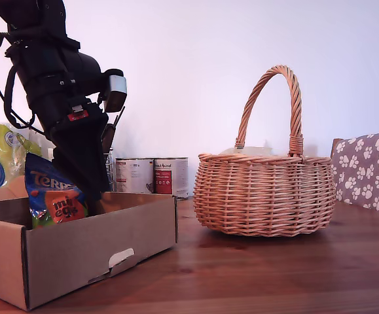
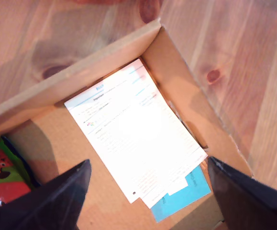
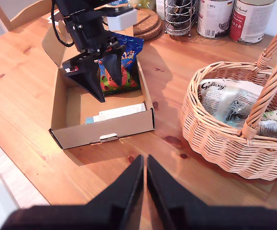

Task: Move the bags of Easter eggs from the cardboard box on the left into the woven basket on the right side.

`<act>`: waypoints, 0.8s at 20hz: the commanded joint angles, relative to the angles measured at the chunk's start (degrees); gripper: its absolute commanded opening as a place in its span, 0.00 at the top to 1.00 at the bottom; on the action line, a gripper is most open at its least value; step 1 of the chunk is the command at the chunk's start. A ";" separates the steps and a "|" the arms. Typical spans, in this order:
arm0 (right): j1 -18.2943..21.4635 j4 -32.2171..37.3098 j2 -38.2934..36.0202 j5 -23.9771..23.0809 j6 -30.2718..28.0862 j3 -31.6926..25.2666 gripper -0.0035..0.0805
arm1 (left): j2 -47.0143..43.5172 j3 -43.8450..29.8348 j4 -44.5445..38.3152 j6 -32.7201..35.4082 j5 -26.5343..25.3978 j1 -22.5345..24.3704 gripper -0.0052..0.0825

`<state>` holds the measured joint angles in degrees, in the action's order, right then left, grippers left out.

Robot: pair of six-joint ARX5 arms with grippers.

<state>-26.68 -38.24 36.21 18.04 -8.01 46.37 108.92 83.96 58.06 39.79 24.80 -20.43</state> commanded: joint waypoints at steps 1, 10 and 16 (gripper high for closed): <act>0.39 0.48 0.20 -0.48 0.37 -1.16 0.96 | -6.40 -0.63 -4.11 -7.43 3.26 1.29 0.17; 0.48 1.11 3.58 -0.59 0.46 -1.14 0.96 | -7.15 -0.61 -5.77 -9.29 0.52 2.16 0.17; 0.48 1.16 7.89 -0.61 0.44 -1.14 0.96 | -12.11 -0.61 -8.85 -12.81 -8.83 4.96 0.17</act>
<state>-26.33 -37.54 43.72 17.43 -7.60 46.37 98.89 83.99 49.76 27.33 16.36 -15.75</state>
